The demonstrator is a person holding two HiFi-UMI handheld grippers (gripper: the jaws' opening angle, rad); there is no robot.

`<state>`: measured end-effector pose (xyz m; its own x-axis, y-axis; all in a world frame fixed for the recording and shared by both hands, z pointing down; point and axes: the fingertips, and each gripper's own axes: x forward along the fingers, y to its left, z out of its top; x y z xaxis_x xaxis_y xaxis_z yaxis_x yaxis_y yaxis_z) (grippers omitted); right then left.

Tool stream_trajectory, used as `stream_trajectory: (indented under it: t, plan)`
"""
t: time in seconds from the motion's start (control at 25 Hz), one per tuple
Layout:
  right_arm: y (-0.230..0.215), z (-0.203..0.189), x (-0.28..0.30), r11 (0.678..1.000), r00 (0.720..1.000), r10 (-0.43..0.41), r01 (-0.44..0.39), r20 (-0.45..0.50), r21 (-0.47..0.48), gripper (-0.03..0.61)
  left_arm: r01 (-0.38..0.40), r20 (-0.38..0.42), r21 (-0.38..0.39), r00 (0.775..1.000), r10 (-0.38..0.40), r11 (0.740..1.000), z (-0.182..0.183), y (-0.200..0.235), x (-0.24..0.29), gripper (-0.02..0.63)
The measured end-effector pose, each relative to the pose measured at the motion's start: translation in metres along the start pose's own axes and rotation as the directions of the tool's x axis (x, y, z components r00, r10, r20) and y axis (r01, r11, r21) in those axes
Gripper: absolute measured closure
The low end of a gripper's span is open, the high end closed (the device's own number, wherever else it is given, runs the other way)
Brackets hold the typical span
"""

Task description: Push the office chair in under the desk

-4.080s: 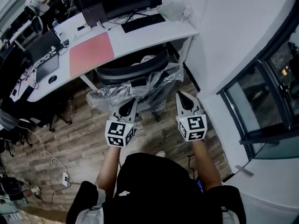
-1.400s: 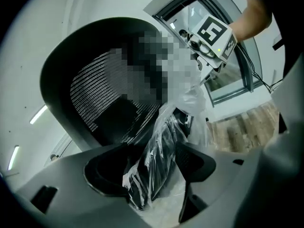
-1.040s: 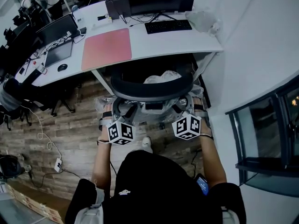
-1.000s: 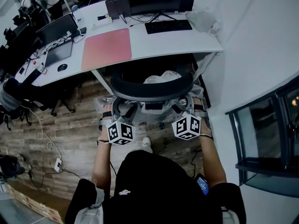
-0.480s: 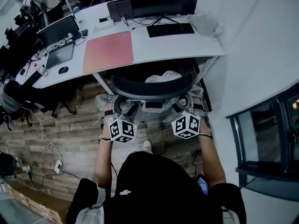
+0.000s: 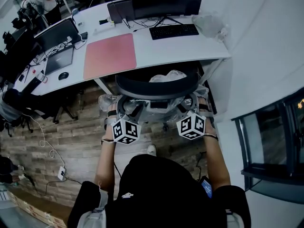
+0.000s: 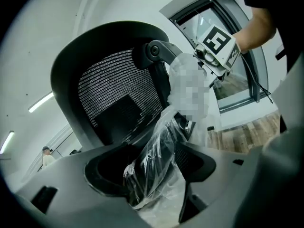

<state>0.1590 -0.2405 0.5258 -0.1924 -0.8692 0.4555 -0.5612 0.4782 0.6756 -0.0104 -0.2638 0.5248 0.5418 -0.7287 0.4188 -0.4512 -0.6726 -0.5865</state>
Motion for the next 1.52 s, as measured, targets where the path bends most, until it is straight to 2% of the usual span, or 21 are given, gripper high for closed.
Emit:
stream_trajectory:
  t: [0.32,0.68,1.12,1.52]
  plan:
    - [-0.016,-0.003,0.027,1.000,0.999,-0.017,0.017,-0.032,0.023,0.281,0.048,-0.027,0.044,0.999,-0.047,0.998,-0.006,0.006,0.026,0.302]
    - [-0.028,-0.003,0.051,0.998,0.998,-0.033,0.036,-0.048,0.047,0.281,0.059,-0.030,0.073,0.998,-0.056,0.996,-0.009,0.019,0.049,0.302]
    - [-0.044,-0.010,0.065,0.999,1.000,-0.019,0.019,-0.022,0.038,0.275,0.035,-0.040,0.081,0.999,-0.032,0.996,-0.002,0.026,0.066,0.302]
    - [-0.055,-0.020,0.071,1.000,1.000,-0.008,0.008,0.011,0.025,0.270,-0.027,-0.040,0.104,0.999,0.032,0.994,0.005,0.026,0.078,0.304]
